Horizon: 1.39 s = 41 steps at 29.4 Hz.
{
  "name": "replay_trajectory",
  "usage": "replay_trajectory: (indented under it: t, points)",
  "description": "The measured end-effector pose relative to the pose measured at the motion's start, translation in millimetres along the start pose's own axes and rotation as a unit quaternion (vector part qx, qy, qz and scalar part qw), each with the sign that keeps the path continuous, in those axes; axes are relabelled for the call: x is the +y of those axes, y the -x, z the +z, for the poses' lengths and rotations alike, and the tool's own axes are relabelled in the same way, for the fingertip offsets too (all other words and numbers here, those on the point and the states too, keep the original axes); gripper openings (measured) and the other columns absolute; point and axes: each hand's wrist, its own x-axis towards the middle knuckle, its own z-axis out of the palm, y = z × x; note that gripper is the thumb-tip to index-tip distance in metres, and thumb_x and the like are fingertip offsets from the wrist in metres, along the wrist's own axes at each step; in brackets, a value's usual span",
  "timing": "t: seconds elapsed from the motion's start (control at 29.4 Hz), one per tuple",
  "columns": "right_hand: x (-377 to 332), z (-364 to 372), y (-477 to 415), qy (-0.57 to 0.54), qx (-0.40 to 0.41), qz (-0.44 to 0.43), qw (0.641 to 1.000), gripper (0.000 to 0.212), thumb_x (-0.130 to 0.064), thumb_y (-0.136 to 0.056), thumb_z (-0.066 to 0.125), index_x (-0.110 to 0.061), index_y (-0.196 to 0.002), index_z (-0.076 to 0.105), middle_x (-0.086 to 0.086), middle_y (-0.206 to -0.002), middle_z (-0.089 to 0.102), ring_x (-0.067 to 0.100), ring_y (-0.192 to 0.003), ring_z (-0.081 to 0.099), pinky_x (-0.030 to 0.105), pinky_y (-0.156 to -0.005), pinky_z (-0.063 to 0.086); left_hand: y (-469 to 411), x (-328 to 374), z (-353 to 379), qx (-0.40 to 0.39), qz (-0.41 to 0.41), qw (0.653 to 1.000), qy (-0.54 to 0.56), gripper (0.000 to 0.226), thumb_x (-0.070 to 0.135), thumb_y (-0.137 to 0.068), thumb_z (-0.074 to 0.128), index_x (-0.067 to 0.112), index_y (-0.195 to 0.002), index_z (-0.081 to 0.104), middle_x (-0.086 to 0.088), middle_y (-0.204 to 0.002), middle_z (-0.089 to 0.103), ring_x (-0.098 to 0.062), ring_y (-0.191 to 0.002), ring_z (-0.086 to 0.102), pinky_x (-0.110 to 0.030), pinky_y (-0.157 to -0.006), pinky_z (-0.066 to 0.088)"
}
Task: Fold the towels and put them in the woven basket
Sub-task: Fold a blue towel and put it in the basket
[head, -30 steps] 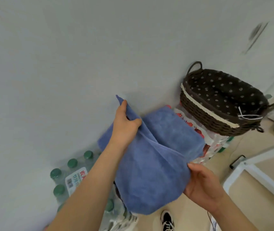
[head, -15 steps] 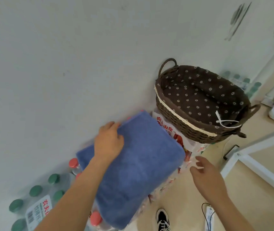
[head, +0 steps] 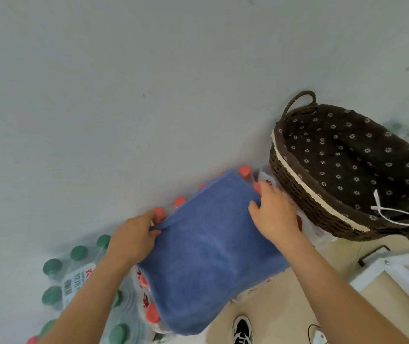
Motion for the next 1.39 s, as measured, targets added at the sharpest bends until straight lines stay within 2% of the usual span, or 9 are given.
replay_trajectory:
  t: [0.17,0.31,0.44,0.65,0.78,0.92,1.09,1.26,1.39]
  points:
    - [-19,5,-4,-0.002,-0.043,-0.074,0.996,0.024,-0.023,-0.089,0.052,-0.019,-0.113,0.055,0.002,-0.101,0.053,0.023,-0.09,0.054,0.035,-0.067,0.046,24,-34,-17,-0.16,-0.022,0.983,-0.093,0.026,0.021,-0.082,0.053,0.034,-0.104,0.05,0.005,-0.103,0.065,-0.022,-0.096,0.061,-0.029,-0.077,0.045]
    - [-30,11,-1,0.005,-0.054,-0.09,0.994,0.006,-0.021,-0.091,0.049,-0.017,-0.092,0.054,0.0,-0.092,0.046,0.02,-0.081,0.047,0.03,-0.061,0.037,15,-3,-12,-0.001,0.039,0.999,-0.022,0.03,0.017,-0.083,0.053,0.03,-0.11,0.058,-0.002,-0.105,0.062,-0.026,-0.1,0.059,-0.036,-0.083,0.049]
    - [-42,19,-12,-0.027,-0.071,-0.099,0.992,0.029,-0.018,-0.088,0.049,-0.026,-0.063,0.036,-0.001,-0.081,0.044,0.021,-0.071,0.044,0.024,-0.048,0.023,-20,65,11,0.059,0.092,0.986,0.126,0.031,0.023,-0.09,0.054,0.018,-0.119,0.06,-0.007,-0.117,0.063,-0.028,-0.108,0.057,-0.035,-0.089,0.045]
    - [-38,27,-21,-0.136,-0.134,-0.085,0.978,0.031,-0.015,-0.086,0.049,-0.024,-0.111,0.065,-0.003,-0.089,0.061,0.012,-0.077,0.055,0.022,-0.059,0.041,-58,103,24,0.073,-0.033,0.98,0.184,0.031,0.034,-0.089,0.056,0.025,-0.118,0.055,-0.001,-0.115,0.062,-0.024,-0.106,0.058,-0.04,-0.088,0.046]
    - [-37,11,-29,-0.214,-0.186,-0.075,0.956,0.038,0.0,-0.09,0.038,-0.019,-0.101,0.07,-0.01,-0.089,0.062,0.006,-0.078,0.057,0.019,-0.067,0.046,-55,96,27,0.075,-0.016,0.968,0.239,0.01,0.023,-0.084,0.059,0.027,-0.094,0.058,0.004,-0.09,0.062,-0.021,-0.085,0.061,-0.036,-0.077,0.048]
    - [-43,11,-41,-0.22,-0.192,-0.088,0.952,0.035,0.002,-0.087,0.04,-0.02,-0.096,0.065,0.007,-0.094,0.068,0.022,-0.082,0.062,0.029,-0.071,0.05,-55,100,22,0.049,-0.029,0.966,0.251,0.026,0.019,-0.082,0.062,0.031,-0.105,0.057,0.014,-0.082,0.056,-0.018,-0.084,0.06,-0.035,-0.081,0.048]
    - [-55,16,-52,-0.274,-0.188,-0.063,0.941,0.016,-0.003,-0.09,0.053,-0.01,-0.102,0.061,0.016,-0.099,0.068,0.031,-0.083,0.065,0.037,-0.068,0.053,-44,96,13,0.07,-0.064,0.907,0.41,0.021,0.006,-0.081,0.064,0.026,-0.085,0.066,0.013,-0.077,0.067,-0.007,-0.078,0.064,-0.014,-0.074,0.049]
    - [-64,5,-69,-0.182,-0.26,-0.096,0.943,0.021,-0.035,-0.087,0.066,-0.016,-0.096,0.07,0.0,-0.095,0.072,0.016,-0.091,0.066,0.035,-0.086,0.054,-28,91,10,0.065,-0.063,0.899,0.428,0.033,-0.005,-0.077,0.058,0.026,-0.065,0.063,0.019,-0.064,0.065,-0.002,-0.07,0.062,-0.014,-0.069,0.049]
    - [-79,12,-71,-0.136,-0.253,-0.102,0.952,0.024,-0.025,-0.078,0.074,-0.008,-0.096,0.071,0.008,-0.091,0.073,0.021,-0.089,0.068,0.038,-0.085,0.054,-22,91,10,0.042,-0.008,0.906,0.42,0.036,0.0,-0.077,0.065,0.037,-0.077,0.068,0.019,-0.079,0.071,0.004,-0.082,0.064,-0.013,-0.079,0.048]
